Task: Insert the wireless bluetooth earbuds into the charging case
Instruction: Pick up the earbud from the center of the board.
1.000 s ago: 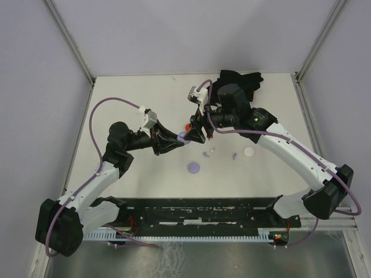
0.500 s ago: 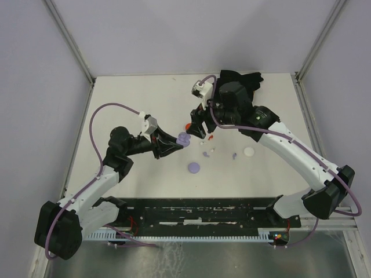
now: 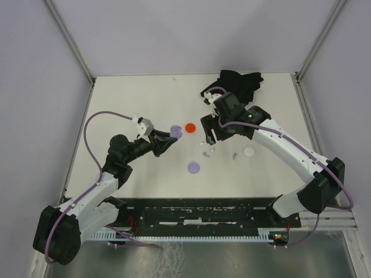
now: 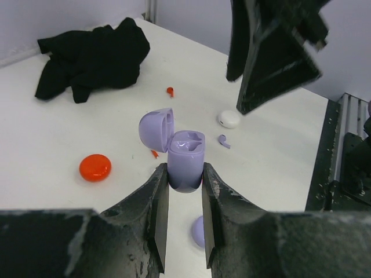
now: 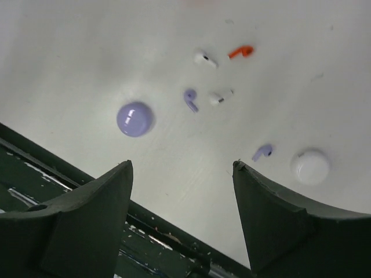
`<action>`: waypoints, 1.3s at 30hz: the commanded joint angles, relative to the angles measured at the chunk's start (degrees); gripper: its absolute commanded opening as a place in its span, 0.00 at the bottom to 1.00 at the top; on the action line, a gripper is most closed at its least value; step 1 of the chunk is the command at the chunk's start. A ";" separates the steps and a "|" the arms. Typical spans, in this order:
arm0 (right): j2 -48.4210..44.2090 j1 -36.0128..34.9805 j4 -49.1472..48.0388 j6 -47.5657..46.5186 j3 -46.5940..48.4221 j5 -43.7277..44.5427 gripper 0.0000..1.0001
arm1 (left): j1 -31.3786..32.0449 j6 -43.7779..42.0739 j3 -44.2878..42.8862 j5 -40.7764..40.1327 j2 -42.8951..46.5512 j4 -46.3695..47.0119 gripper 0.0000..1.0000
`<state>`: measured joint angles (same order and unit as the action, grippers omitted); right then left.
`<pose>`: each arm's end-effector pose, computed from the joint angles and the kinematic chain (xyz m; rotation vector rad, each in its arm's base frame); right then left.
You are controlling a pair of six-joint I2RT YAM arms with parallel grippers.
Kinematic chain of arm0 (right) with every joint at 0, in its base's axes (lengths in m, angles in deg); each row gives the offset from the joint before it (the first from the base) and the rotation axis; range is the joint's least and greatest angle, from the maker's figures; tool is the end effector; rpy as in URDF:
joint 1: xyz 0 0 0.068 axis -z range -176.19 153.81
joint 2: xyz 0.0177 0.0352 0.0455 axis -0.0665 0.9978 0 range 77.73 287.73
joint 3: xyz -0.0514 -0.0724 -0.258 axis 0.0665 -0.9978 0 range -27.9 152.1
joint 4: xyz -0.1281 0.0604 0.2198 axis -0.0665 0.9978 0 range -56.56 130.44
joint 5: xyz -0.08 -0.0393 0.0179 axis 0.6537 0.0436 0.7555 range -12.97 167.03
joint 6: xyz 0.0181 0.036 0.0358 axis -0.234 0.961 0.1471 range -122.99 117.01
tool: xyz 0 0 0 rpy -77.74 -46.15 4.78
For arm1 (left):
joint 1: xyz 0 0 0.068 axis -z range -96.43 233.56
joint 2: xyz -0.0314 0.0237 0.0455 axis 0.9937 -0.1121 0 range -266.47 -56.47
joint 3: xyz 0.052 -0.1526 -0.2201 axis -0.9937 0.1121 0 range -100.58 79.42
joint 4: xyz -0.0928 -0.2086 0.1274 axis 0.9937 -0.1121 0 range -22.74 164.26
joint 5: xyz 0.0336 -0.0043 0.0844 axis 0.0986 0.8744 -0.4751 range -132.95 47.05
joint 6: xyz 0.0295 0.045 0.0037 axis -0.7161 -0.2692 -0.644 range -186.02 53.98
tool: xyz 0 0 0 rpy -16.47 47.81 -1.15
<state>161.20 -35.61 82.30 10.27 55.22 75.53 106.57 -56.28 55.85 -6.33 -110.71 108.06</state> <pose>0.2365 0.1957 0.3513 -0.5729 2.4124 0.4380 0.1846 -0.1014 0.2601 0.7000 1.4415 -0.9307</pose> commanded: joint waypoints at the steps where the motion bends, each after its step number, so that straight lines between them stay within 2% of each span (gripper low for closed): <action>1: 2.41 1.56 6.02 5.81 -4.80 9.84 0.77 | 0.10 -4.65 0.83 -4.76 2.38 6.53 0.03; 13: 9.37 9.02 2.30 14.32 -14.33 14.92 0.71 | 0.24 -3.81 3.09 -6.01 2.82 11.72 0.03; 21: 14.44 12.03 -3.16 15.48 -15.93 12.07 0.55 | 0.67 -3.93 3.10 -5.31 2.46 11.99 0.03; 36: 21.16 15.81 -8.73 15.22 -18.68 7.11 0.37 | 1.14 -4.23 3.27 -3.77 1.93 12.69 0.03; 39: 21.97 15.86 -7.99 15.06 -18.94 7.08 0.30 | 1.21 -4.28 3.16 -3.42 1.80 12.69 0.03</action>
<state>181.57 -20.04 75.96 24.78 37.36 82.87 107.47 -58.20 59.06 -10.85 -108.94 116.84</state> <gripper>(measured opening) 0.347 0.324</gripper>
